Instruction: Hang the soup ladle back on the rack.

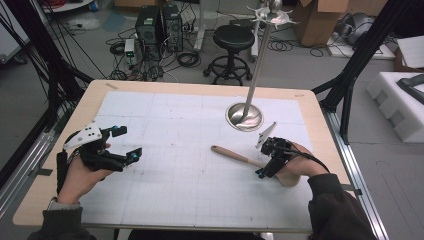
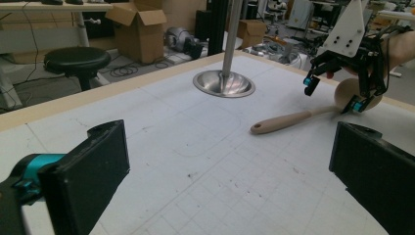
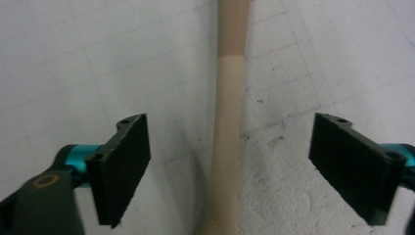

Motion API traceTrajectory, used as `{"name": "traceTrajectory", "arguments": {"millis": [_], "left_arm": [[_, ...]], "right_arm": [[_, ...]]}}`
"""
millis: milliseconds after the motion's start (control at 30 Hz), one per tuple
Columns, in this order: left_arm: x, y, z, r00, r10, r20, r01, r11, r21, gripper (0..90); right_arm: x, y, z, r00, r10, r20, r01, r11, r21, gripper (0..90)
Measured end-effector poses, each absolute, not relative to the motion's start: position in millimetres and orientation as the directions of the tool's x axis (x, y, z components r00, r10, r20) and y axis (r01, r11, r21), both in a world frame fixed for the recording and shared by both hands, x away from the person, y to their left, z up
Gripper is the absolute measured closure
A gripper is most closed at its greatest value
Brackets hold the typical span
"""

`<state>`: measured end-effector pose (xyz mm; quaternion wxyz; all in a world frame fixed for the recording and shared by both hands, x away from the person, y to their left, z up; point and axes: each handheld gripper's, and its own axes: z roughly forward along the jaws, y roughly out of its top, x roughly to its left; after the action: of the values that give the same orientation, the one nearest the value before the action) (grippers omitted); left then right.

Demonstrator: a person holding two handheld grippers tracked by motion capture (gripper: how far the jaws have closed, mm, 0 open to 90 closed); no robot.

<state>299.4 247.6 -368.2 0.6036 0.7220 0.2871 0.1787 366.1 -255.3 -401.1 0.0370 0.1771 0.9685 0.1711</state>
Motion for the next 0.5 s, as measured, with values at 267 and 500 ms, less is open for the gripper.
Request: {"name": "traceTrajectory", "arguments": {"millis": [267, 500], "left_arm": [[299.5, 247.7, -368.3, 0.771, 0.631, -0.087, 0.198, -0.108, 0.974, 1.8], [299.7, 247.9, -368.8, 0.770, 0.632, -0.089, 0.202, -0.109, 0.973, 1.8]], "right_arm": [[364.7, -254.1, -401.0, -0.935, 0.355, 0.006, 0.339, 0.888, 0.311, 41.6], [363.6, -253.2, -406.8, -0.935, 0.354, -0.016, 0.340, 0.908, 0.245, 58.2]]}}
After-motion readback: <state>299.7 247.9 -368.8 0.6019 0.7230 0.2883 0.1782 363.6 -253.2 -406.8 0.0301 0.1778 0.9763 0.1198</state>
